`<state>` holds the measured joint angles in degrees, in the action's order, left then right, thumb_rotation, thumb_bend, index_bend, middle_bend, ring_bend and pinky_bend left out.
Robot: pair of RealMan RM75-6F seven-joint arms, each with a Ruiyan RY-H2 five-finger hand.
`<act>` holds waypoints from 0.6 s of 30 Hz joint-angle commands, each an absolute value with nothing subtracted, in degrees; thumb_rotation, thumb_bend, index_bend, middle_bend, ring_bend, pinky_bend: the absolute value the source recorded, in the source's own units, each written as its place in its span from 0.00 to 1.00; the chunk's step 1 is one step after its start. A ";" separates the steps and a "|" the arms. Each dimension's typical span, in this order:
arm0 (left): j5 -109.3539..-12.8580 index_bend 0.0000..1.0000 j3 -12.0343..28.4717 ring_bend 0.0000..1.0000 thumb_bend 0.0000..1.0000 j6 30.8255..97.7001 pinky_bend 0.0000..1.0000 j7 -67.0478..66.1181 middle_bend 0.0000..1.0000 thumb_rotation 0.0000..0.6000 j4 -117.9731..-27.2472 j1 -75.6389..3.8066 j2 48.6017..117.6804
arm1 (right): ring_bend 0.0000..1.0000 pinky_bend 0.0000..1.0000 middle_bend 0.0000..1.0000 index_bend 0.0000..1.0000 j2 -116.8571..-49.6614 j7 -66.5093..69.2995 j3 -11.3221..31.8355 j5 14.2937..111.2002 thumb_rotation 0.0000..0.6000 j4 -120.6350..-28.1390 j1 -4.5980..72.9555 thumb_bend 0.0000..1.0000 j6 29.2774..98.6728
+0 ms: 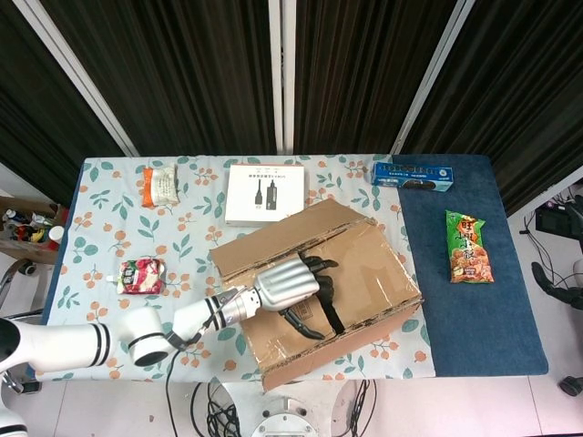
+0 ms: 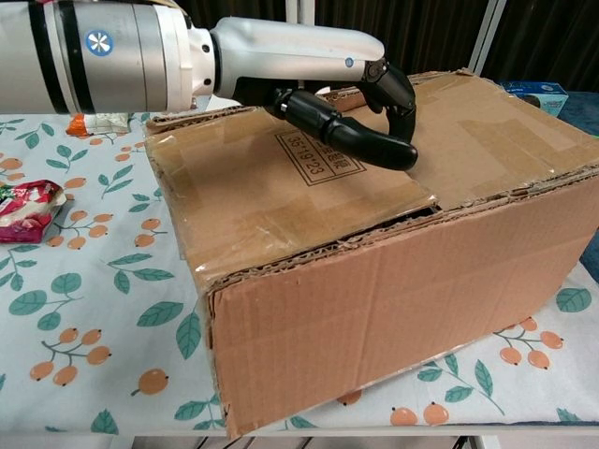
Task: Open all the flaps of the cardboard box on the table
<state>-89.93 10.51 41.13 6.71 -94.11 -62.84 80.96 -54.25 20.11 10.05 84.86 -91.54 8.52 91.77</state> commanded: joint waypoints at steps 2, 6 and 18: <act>-89.43 0.48 10.05 0.07 0.00 40.89 0.17 6.45 0.39 0.14 -94.75 -63.07 80.12 | 0.00 0.00 0.00 0.00 -54.23 20.12 10.23 84.81 1.00 -91.77 8.45 0.22 91.66; -89.05 0.52 9.78 0.07 0.00 41.05 0.17 5.96 0.43 0.13 -95.76 -63.17 78.91 | 0.00 0.00 0.00 0.00 -54.53 19.97 10.29 85.00 1.00 -91.91 8.56 0.22 91.24; -88.20 0.60 10.70 0.09 0.00 42.36 0.17 4.15 0.50 0.10 -100.67 -63.40 73.75 | 0.00 0.00 0.00 0.00 -54.22 19.60 10.73 85.55 1.00 -92.61 8.41 0.22 91.27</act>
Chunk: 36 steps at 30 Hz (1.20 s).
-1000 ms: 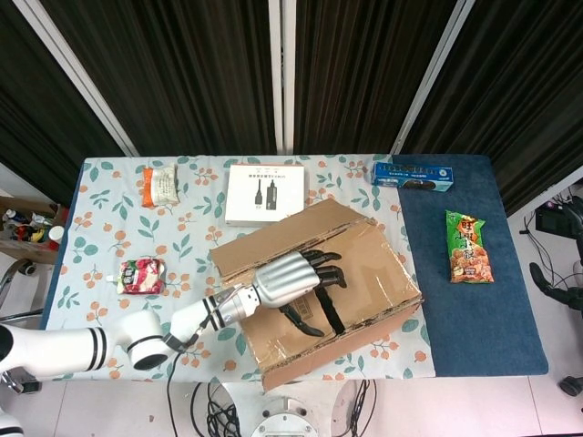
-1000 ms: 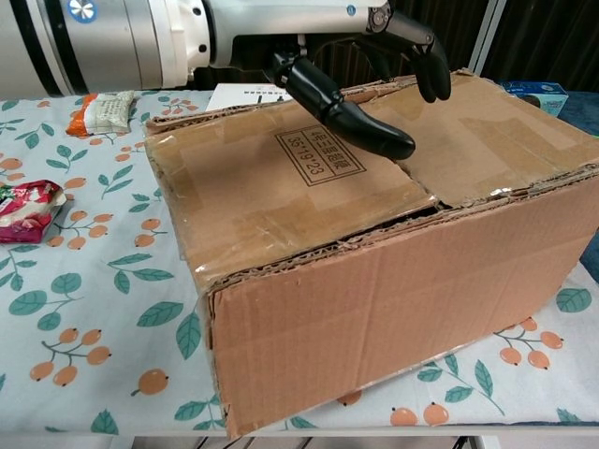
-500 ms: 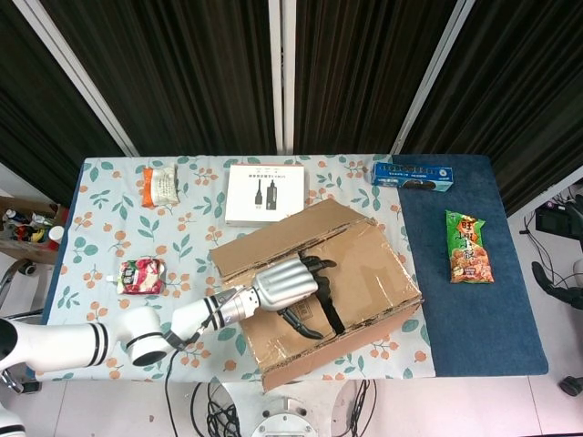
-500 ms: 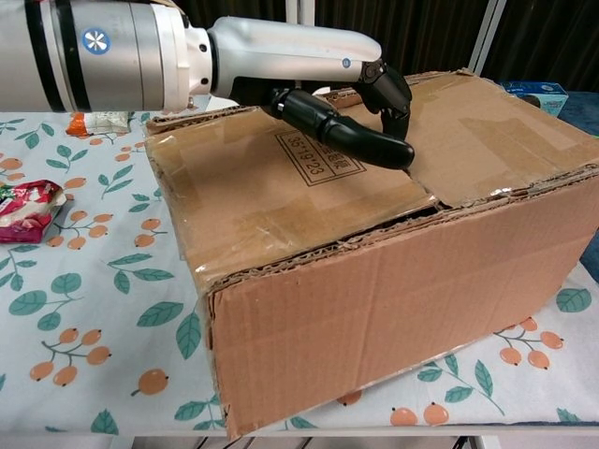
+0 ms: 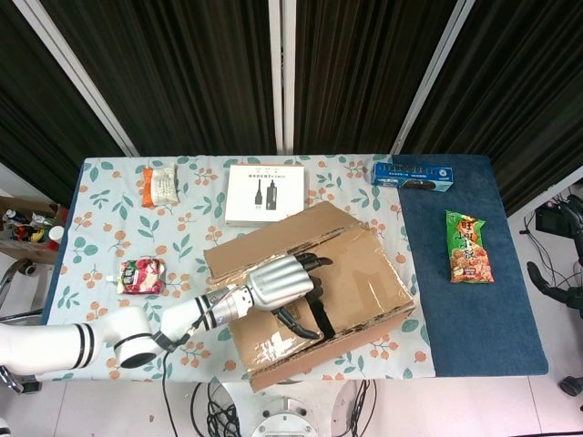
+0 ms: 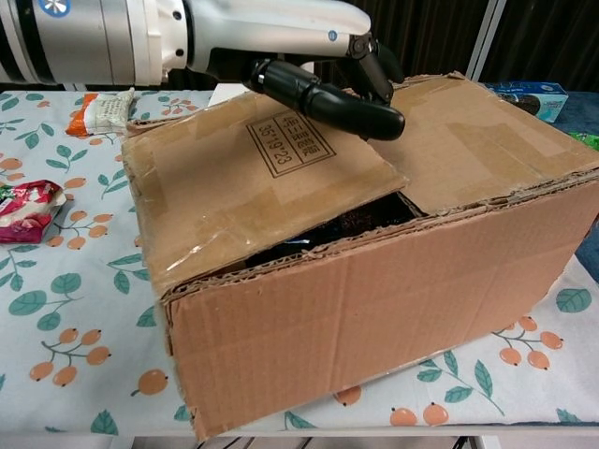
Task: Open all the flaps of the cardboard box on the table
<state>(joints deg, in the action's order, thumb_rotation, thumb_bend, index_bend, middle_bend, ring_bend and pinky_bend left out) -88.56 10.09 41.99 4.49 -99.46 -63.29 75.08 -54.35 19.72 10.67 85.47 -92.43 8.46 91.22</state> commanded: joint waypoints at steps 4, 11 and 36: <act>-86.72 0.60 11.31 0.11 0.00 42.52 0.17 2.89 0.52 0.10 -103.34 -63.03 70.62 | 0.00 0.00 0.00 0.00 -54.03 19.34 10.89 85.71 1.00 -93.07 8.35 0.22 91.39; -83.28 0.62 12.06 0.12 0.00 42.76 0.17 -0.48 0.55 0.08 -109.83 -61.67 63.65 | 0.00 0.00 0.00 0.00 -54.09 18.60 11.23 86.29 1.00 -93.93 8.78 0.22 91.24; -84.94 0.65 9.06 0.16 0.00 50.31 0.17 2.20 0.60 0.04 -124.26 -48.10 40.59 | 0.00 0.00 0.00 0.00 -55.75 13.32 11.21 90.03 1.00 -98.05 10.52 0.22 91.33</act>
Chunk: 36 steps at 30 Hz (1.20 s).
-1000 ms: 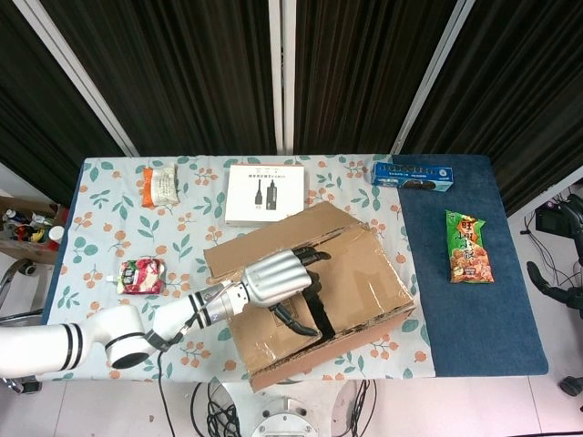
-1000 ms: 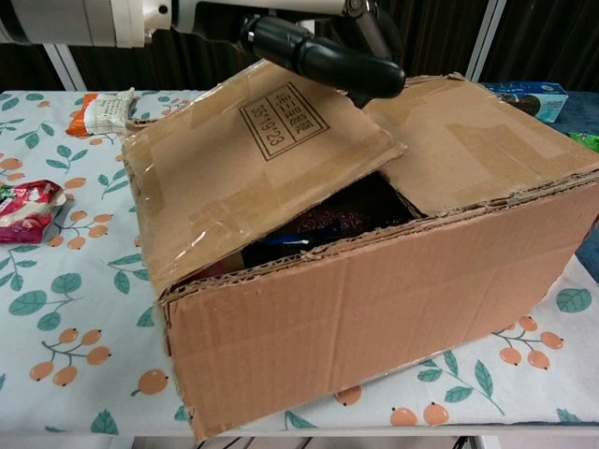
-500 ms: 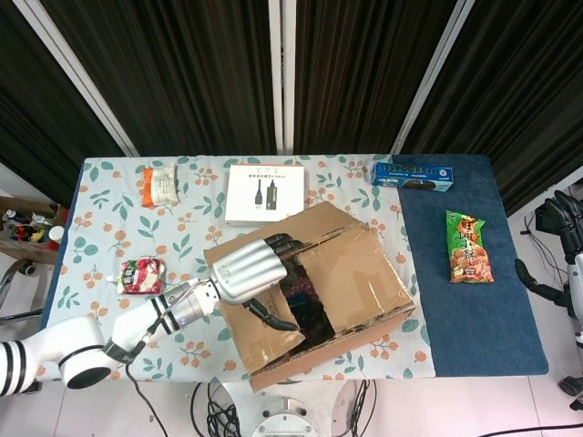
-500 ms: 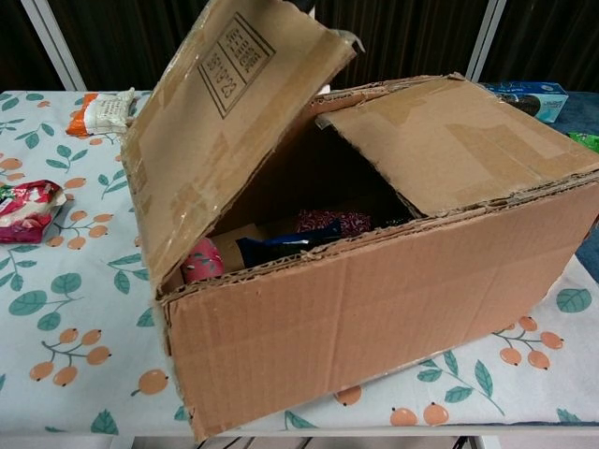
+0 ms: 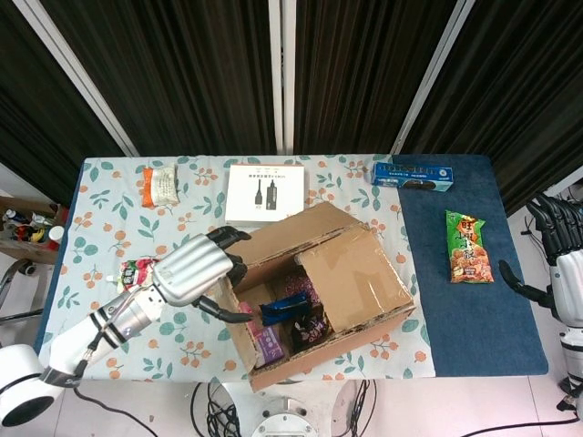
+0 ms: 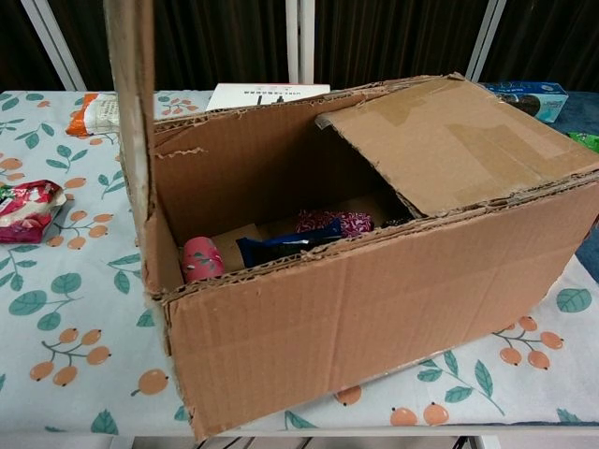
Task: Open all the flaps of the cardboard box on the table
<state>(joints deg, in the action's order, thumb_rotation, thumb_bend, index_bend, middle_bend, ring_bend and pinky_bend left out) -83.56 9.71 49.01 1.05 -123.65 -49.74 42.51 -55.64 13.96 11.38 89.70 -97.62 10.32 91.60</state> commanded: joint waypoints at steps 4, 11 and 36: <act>-86.75 0.66 8.12 0.17 0.00 52.28 0.17 3.70 0.62 0.03 -124.90 -45.18 37.67 | 0.00 0.00 0.00 0.00 -55.78 11.94 11.04 90.72 1.00 -99.19 10.84 0.22 91.05; -89.06 0.66 6.06 0.21 0.00 56.36 0.17 7.92 0.67 0.03 -124.27 -39.34 33.05 | 0.00 0.00 0.00 0.00 -55.99 10.08 10.16 92.00 1.00 -100.64 11.14 0.22 90.29; -83.34 0.11 0.07 0.12 0.00 80.84 0.18 9.60 0.15 0.38 -96.89 -14.75 50.40 | 0.00 0.00 0.26 0.36 -58.39 0.10 12.19 100.78 1.00 -111.49 39.02 0.91 53.45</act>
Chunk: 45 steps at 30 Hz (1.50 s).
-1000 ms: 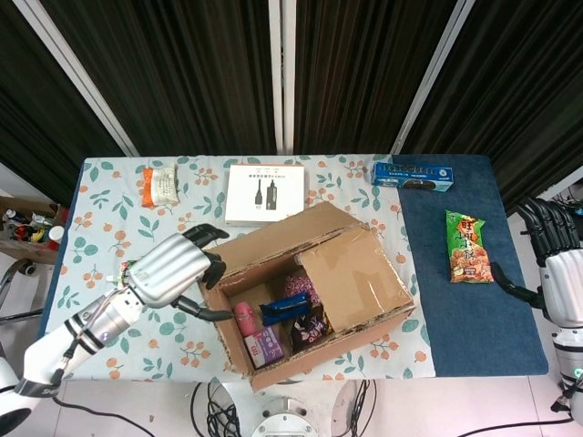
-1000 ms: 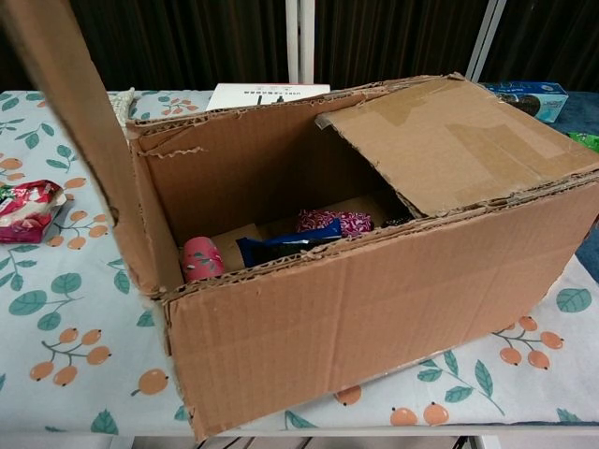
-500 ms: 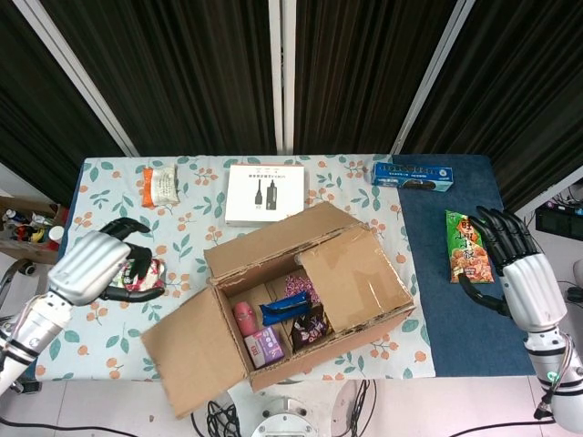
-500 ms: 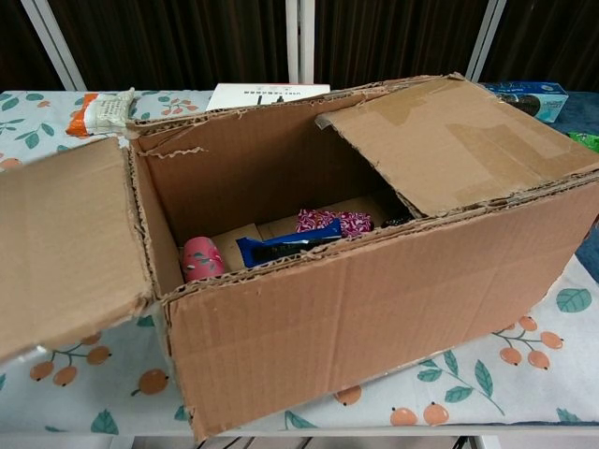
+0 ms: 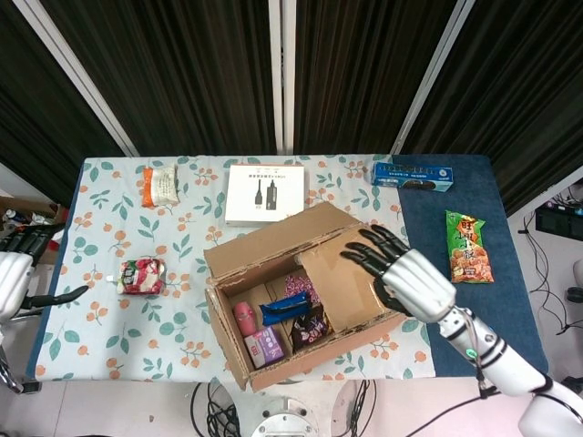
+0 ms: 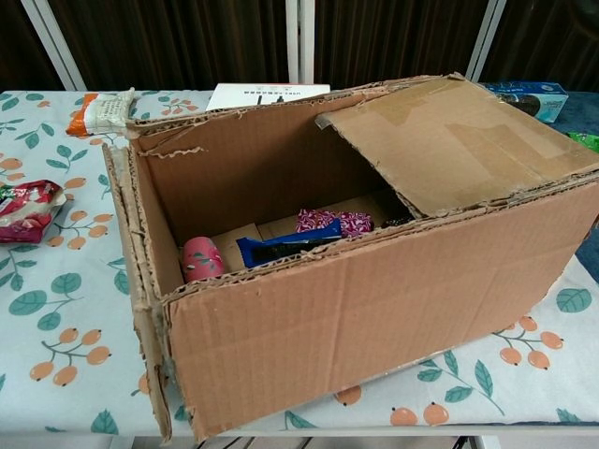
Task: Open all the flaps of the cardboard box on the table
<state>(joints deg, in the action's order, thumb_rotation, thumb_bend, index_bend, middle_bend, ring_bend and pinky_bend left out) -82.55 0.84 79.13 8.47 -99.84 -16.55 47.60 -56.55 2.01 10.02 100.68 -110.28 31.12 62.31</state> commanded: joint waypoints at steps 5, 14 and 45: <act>-84.36 0.11 -0.47 0.12 0.00 81.12 0.18 11.40 0.15 0.39 -94.28 -13.42 52.74 | 0.00 0.00 0.32 0.53 -61.74 -0.04 13.48 98.91 1.00 -110.59 46.56 1.00 45.00; -85.98 0.11 -0.26 0.12 0.00 81.84 0.18 12.44 0.15 0.39 -92.27 -12.30 54.67 | 0.00 0.00 0.33 0.57 -67.79 -2.05 13.40 93.17 1.00 -106.31 53.54 1.00 37.55; -87.48 0.11 0.82 0.12 0.00 81.02 0.18 12.98 0.15 0.39 -92.05 -11.21 55.72 | 0.00 0.00 0.48 0.73 -61.54 -21.23 7.83 72.07 1.00 -110.60 58.37 1.00 33.08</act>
<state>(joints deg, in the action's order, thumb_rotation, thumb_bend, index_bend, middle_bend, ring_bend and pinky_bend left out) -87.47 0.81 81.03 12.98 -92.05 -11.20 55.71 -62.00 -20.82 7.97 72.45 -110.16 58.29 32.68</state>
